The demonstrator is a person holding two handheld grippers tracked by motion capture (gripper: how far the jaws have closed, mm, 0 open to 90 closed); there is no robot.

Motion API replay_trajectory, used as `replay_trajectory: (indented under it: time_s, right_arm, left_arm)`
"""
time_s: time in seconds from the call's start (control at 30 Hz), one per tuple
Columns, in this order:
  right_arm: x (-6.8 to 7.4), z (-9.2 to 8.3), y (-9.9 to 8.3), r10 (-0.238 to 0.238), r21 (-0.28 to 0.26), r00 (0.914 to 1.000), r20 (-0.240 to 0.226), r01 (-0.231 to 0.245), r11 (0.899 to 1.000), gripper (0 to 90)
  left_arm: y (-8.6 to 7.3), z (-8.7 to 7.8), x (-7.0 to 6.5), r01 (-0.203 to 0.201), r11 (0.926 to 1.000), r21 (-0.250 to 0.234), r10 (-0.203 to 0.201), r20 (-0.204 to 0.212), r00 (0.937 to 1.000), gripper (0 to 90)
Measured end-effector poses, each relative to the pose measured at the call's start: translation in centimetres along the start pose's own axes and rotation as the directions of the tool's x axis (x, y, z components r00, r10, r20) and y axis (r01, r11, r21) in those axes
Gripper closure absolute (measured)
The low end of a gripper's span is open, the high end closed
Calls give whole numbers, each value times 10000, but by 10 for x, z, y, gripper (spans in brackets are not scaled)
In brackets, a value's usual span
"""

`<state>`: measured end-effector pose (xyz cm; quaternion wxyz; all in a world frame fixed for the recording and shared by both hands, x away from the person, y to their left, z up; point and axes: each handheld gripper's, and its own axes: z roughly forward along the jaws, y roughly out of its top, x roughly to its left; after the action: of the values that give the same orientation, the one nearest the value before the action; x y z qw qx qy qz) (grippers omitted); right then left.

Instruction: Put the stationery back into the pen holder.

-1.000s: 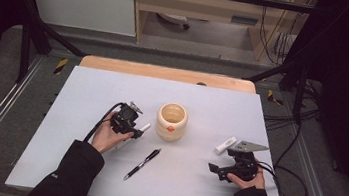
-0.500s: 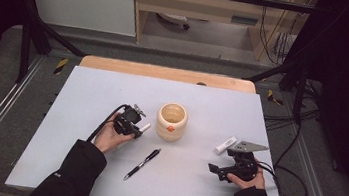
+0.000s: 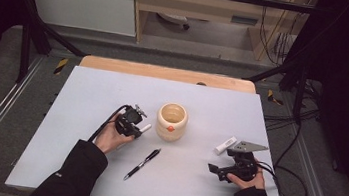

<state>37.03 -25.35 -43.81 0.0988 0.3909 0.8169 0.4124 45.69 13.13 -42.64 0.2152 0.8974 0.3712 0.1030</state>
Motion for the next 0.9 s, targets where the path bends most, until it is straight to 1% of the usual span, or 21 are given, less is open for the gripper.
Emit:
replay_trajectory:
  time_s: [0.03, 0.27, 0.37, 0.53, 0.73, 0.83, 0.9]
  right_arm:
    - [0, 0, 0, 56, 14, 10000, 2, -56, 10000, 6]
    - [0, 0, 0, -3, 0, 10000, 0, 3, 10000, 6]
    - [0, 0, 0, -6, 3, 10000, -1, 6, 10000, 6]
    - [0, 0, 0, 9, -11, 10000, -2, -9, 10000, 6]
    - [0, 0, 0, 9, -7, 10000, 0, -9, 10000, 6]
    - [0, 0, 0, 19, -21, 10000, 11, -19, 10000, 6]
    - [0, -1, 0, 7, -19, 10000, 10, -7, 10000, 6]
  left_arm:
    - [0, 0, 0, -1, 10000, 4, 1, 7, 10000, 783]
    - [0, 0, 0, 76, 10000, -28, -76, 32, 10000, 785]
    - [-1, -1, 0, 77, 9999, -83, -76, 137, 9999, 785]
    - [-1, -6, -1, -7, 9999, -146, 8, 61, 10000, 786]
    - [-3, -16, 2, 131, 9991, -404, -128, 76, 9999, 786]
    - [-5, -22, 3, 227, 9981, -578, -222, 102, 9997, 786]
    - [-6, -26, 4, 312, 9965, -777, -300, 156, 9994, 786]
